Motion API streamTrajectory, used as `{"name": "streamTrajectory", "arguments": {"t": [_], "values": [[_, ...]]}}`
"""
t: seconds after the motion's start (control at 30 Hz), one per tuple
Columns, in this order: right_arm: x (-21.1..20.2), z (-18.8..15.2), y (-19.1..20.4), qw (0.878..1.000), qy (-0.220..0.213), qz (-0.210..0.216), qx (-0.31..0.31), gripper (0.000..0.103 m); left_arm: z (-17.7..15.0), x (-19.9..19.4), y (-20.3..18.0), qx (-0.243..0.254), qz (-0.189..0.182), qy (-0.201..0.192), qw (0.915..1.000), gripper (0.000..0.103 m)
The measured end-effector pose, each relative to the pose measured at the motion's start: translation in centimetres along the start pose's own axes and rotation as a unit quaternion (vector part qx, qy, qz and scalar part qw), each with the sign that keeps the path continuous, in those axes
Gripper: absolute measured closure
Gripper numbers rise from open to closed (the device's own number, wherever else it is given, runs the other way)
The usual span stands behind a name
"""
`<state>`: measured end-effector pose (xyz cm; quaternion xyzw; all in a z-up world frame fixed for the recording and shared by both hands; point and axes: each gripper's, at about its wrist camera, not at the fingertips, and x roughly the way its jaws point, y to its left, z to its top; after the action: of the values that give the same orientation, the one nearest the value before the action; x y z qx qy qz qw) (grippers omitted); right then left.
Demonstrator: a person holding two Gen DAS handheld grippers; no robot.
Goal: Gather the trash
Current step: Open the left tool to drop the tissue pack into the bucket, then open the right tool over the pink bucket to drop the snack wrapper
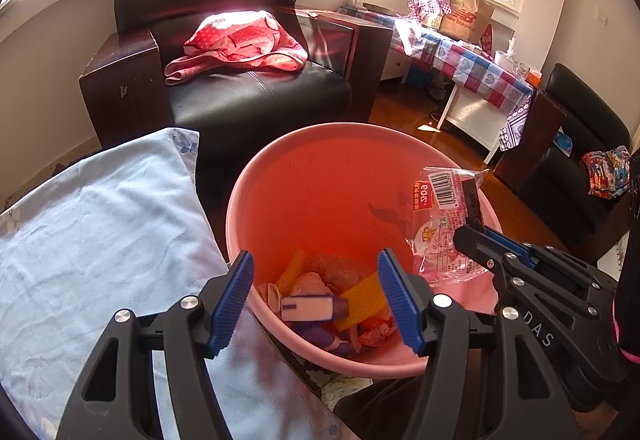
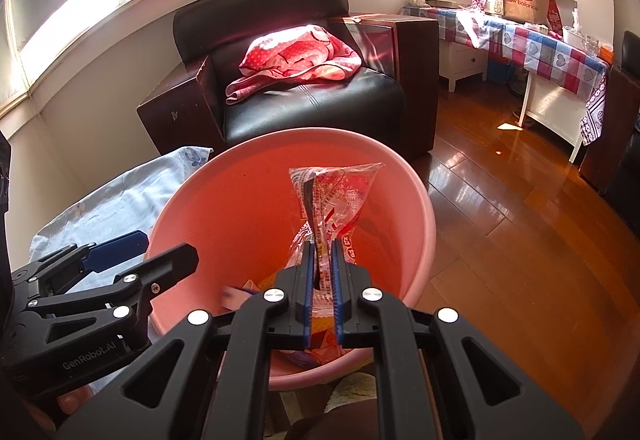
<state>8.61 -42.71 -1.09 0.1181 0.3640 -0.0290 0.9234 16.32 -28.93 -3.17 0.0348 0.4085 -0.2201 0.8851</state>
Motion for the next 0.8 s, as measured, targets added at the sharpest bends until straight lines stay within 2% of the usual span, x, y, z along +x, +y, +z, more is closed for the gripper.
{"name": "streamTrajectory", "arguments": {"t": [0.47,0.57,0.8], "values": [[0.3,0.2,-0.3,1.000,0.007,0.003,0.007,0.094,0.1,-0.7,0.7,-0.017,-0.012,-0.007,0.9998,0.038],[0.3,0.3,-0.4,1.000,0.011,0.007,0.012,0.088,0.1,-1.0,0.9,-0.022,-0.015,-0.011,0.9996,0.038],[-0.1,0.3,-0.1,1.000,0.006,0.009,0.009,0.087,-0.4,-1.7,1.5,-0.032,-0.020,-0.017,0.9991,0.036]]}}
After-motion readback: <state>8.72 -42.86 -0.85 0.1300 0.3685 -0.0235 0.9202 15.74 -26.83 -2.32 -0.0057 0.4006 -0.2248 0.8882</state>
